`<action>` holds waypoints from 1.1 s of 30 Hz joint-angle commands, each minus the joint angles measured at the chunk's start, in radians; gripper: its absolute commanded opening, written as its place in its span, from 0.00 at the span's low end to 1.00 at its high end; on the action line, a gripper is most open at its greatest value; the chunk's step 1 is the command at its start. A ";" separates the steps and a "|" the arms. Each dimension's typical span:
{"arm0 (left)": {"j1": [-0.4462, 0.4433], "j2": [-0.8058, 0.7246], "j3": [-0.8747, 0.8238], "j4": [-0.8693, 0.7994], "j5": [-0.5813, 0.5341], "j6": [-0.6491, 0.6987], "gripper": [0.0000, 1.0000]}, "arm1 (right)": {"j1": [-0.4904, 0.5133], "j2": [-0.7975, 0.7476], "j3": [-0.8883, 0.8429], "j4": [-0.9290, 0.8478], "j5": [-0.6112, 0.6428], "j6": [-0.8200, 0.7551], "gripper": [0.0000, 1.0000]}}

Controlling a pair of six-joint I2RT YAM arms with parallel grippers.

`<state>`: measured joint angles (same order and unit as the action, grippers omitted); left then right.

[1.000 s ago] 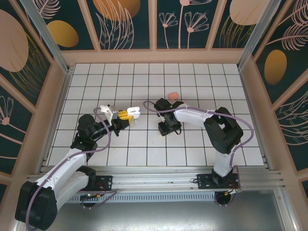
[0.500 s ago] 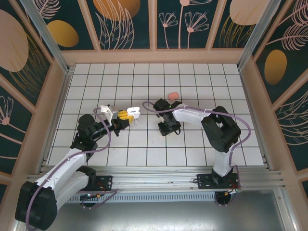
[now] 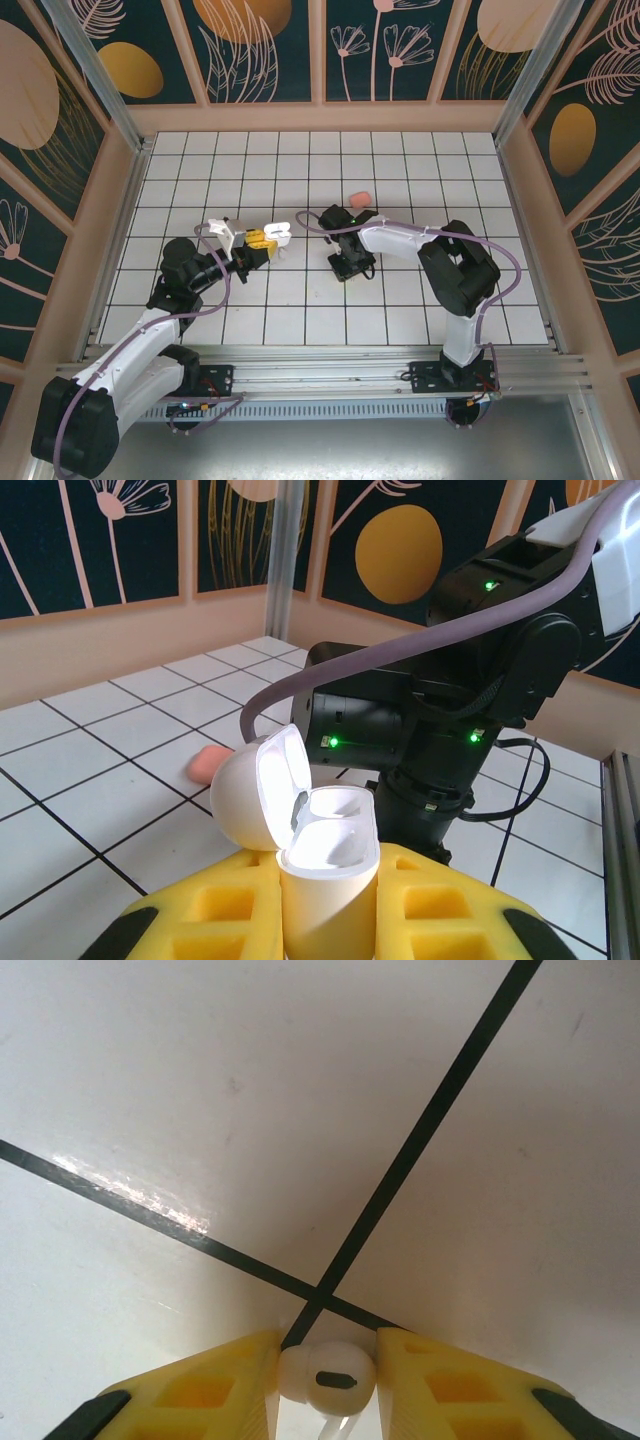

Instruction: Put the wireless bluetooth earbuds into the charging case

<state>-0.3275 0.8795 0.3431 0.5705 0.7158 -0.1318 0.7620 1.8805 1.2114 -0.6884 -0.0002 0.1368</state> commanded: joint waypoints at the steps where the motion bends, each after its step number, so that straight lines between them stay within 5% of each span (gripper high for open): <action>1: -0.004 -0.001 0.007 0.008 -0.001 -0.015 0.00 | -0.003 -0.045 0.025 -0.023 0.000 0.016 0.30; 15: -0.006 0.086 0.038 0.167 0.029 -0.077 0.00 | -0.028 -0.230 0.111 -0.091 0.117 0.098 0.24; 33: -0.108 0.315 0.189 0.360 -0.067 -0.173 0.00 | 0.075 -0.441 0.268 0.001 0.500 0.124 0.25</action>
<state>-0.4179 1.1732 0.4965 0.8497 0.6922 -0.2707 0.8196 1.4796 1.4364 -0.7273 0.4133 0.2462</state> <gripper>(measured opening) 0.175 0.252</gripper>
